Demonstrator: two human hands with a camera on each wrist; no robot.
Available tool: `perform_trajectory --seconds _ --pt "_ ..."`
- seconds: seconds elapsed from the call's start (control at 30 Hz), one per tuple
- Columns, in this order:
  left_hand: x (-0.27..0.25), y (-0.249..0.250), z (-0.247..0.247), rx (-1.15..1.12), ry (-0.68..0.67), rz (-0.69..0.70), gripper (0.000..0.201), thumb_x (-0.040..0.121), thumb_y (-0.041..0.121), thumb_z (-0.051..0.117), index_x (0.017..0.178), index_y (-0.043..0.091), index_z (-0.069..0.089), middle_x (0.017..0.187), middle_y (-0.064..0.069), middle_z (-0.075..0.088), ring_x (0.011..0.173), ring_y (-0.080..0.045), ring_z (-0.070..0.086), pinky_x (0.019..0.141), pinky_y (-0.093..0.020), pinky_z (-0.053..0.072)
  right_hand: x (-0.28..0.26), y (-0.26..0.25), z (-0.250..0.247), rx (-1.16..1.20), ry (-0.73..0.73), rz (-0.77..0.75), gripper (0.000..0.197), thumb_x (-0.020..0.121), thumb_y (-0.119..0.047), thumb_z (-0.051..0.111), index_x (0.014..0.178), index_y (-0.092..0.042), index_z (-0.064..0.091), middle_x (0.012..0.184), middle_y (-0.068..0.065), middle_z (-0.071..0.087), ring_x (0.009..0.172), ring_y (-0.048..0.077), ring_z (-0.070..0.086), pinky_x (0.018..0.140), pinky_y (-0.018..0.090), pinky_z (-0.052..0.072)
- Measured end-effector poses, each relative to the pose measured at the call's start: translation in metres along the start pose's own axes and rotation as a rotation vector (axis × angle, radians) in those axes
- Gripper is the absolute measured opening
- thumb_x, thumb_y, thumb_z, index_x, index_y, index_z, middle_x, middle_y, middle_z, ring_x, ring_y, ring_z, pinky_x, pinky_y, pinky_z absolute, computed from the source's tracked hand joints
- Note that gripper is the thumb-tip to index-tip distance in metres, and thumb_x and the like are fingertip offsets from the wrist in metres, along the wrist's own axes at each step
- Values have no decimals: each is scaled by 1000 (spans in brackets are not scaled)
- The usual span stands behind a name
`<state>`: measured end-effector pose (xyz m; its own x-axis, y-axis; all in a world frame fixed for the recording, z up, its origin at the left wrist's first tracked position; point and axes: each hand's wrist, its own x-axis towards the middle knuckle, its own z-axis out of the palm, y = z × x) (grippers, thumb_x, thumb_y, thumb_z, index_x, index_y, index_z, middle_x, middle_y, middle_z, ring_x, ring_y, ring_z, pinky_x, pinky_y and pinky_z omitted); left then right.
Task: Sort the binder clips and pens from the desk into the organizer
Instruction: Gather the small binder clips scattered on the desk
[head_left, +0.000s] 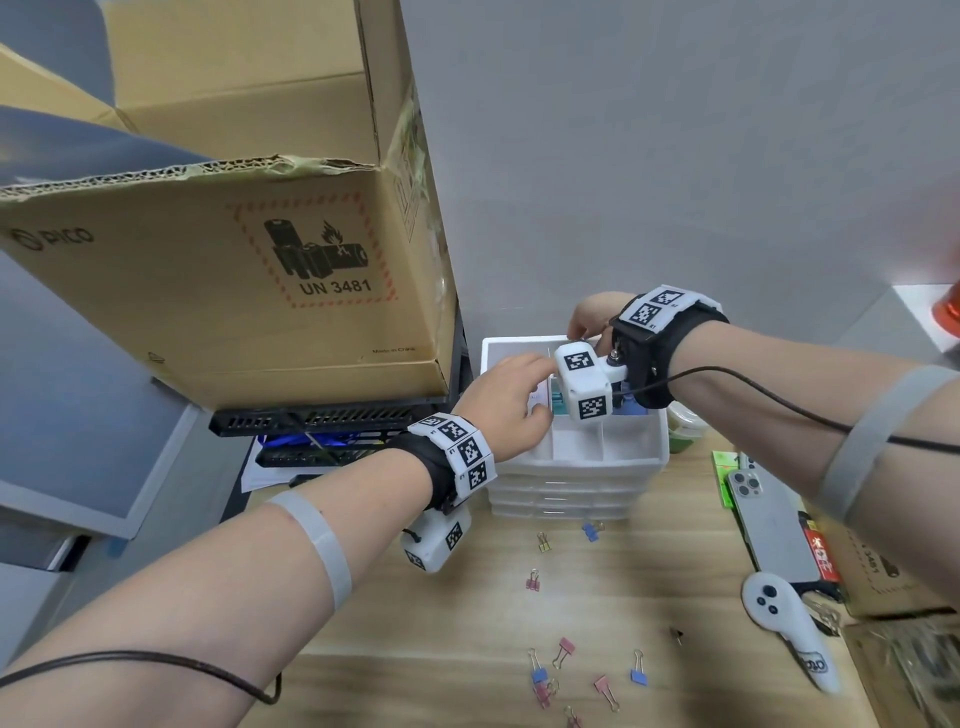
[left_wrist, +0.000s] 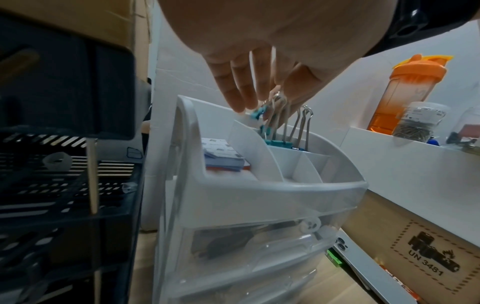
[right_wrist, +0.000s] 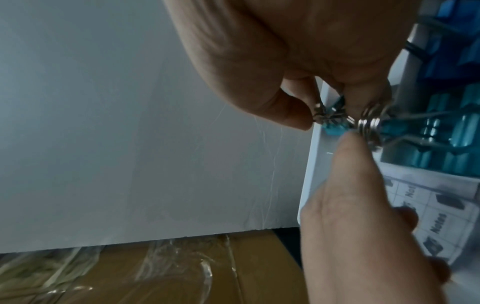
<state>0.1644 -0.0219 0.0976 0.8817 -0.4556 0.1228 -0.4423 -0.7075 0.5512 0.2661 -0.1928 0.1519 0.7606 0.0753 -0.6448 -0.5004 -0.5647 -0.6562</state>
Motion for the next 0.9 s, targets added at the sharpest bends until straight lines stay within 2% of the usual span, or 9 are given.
perform_trajectory --seconds 0.1,0.2,0.27,0.33,0.4,0.47,0.6,0.8,0.9 --pt "-7 0 -6 9 14 -41 56 81 15 56 136 22 54 120 2 57 108 -18 53 91 -37 48 -2 -1 -2 -26 11 -31 13 83 -3 58 77 -11 50 93 11 49 75 20 47 107 48 45" --pt "-14 -3 -8 28 36 -56 52 79 15 55 131 16 58 116 1 54 109 -19 50 92 -33 45 -2 -2 -6 -27 41 -67 17 86 -3 57 76 -12 47 87 9 46 72 18 45 82 34 58" --pt "-19 -3 -9 48 62 -61 48 80 16 55 128 14 60 114 0 54 108 -18 48 90 -29 43 -4 -2 -7 -22 36 -67 16 87 -5 56 77 -13 48 98 13 49 72 19 46 64 25 58" --pt "-25 -1 -11 75 87 -60 40 81 17 56 121 12 63 110 0 55 99 -14 48 84 -27 42 -6 2 -6 38 39 -81 17 92 -5 53 78 -13 47 105 14 50 75 20 50 72 28 59" --pt "-33 0 -13 98 81 -71 29 84 17 56 111 13 64 100 2 58 85 -11 46 76 -28 43 -5 8 -6 273 45 -76 12 93 -6 51 82 -13 49 112 12 55 80 19 60 74 32 61" --pt "-44 1 -14 107 49 -100 17 84 18 57 99 15 65 86 4 61 73 -13 50 69 -32 48 -13 13 -5 608 87 -92 7 93 -5 51 89 -11 53 107 8 63 75 15 69 62 25 59" --pt "-72 0 -2 208 -79 -121 14 84 24 54 78 17 65 71 5 64 66 -16 56 63 -31 48 -51 28 0 948 17 -107 4 95 -6 54 96 -3 56 72 5 65 49 14 68 46 19 54" --pt "-117 -22 43 326 -463 -272 12 85 26 53 78 20 62 78 5 65 72 -18 60 63 -30 50 -89 83 19 821 -313 -19 16 96 -13 54 83 -8 62 60 1 66 48 12 65 40 14 50" --pt "-137 -32 72 303 -589 -360 13 87 20 54 87 16 67 89 -2 68 81 -23 62 69 -31 50 -86 126 39 695 -418 49 6 84 -13 63 84 -7 62 63 5 70 54 17 69 42 17 53"
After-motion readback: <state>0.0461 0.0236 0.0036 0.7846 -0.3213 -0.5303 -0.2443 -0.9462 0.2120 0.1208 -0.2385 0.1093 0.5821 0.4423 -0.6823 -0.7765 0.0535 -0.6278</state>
